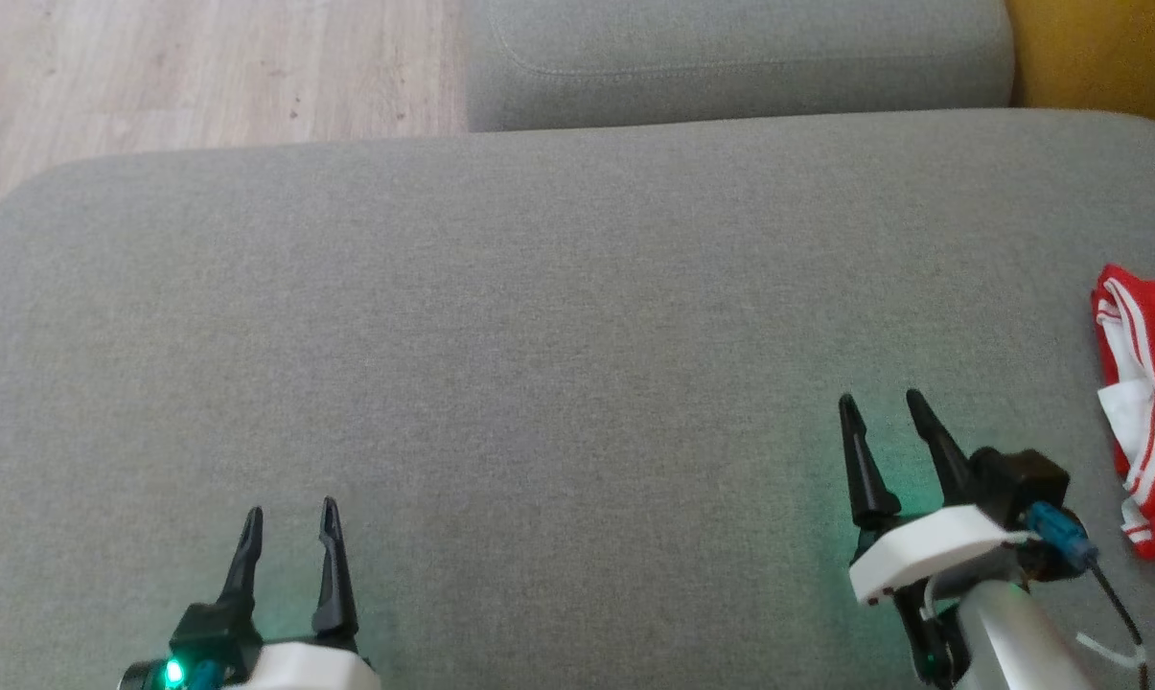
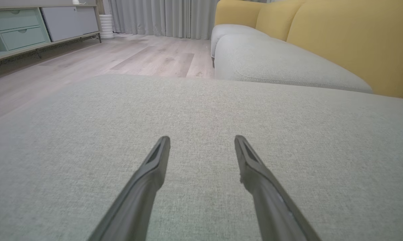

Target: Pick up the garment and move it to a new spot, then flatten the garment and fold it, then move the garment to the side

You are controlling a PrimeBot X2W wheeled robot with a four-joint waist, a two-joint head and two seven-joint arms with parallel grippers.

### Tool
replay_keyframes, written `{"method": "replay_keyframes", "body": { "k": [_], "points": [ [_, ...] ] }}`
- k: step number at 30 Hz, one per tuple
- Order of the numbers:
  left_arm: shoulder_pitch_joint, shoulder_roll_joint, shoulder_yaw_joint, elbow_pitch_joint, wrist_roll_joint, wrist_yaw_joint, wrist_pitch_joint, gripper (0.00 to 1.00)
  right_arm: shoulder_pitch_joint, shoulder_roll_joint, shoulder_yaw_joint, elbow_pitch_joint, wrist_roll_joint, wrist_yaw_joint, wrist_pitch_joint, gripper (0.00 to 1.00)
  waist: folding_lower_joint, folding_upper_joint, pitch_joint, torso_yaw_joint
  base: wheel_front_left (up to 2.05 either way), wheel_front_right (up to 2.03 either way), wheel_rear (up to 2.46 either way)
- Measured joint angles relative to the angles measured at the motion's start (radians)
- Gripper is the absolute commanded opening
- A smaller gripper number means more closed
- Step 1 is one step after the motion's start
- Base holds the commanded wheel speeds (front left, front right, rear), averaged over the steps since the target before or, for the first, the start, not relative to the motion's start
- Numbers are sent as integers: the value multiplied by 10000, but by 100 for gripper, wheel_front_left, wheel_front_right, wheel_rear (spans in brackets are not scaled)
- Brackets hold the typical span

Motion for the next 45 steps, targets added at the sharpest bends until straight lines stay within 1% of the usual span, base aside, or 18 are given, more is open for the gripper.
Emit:
{"method": "replay_keyframes", "body": {
  "k": [3,7,8,13,15,25,27,36,38,45],
  "points": [
    [129,0,61,-2,-104,-52,2,100,130,2,69,65,38,0,0,100,0,0,-109,86,0,0,0],
    [163,2,230,-2,-219,-259,2,100,129,2,150,71,82,0,0,100,1,0,-145,120,0,0,0],
    [164,0,249,10,-263,-322,2,0,130,2,153,82,82,0,0,0,1,0,-137,118,0,0,0],
    [359,-15,238,748,-265,-326,50,0,538,4,153,773,82,0,17,0,1,0,-145,119,0,0,0],
    [491,-17,244,821,-414,-345,148,0,806,6,146,874,217,0,58,0,1,0,-151,114,0,0,0],
    [489,-19,282,754,-1522,-405,412,0,856,8,-21,639,1325,0,357,0,1,0,-179,90,0,0,0],
    [485,-19,293,731,-1743,-476,460,0,857,10,-77,556,1549,0,431,0,1,0,-185,85,0,0,0],
    [440,-19,360,589,-2752,-493,681,0,858,13,-247,320,2552,0,669,0,2,0,-211,64,0,0,0],
    [425,-19,397,543,-2972,-573,763,0,858,21,-290,249,2775,0,711,0,1,0,-217,59,0,0,0],
    [297,-21,560,449,-3756,-654,970,0,860,33,-474,77,3549,0,932,0,2,0,-237,43,0,0,0]
  ]
}}
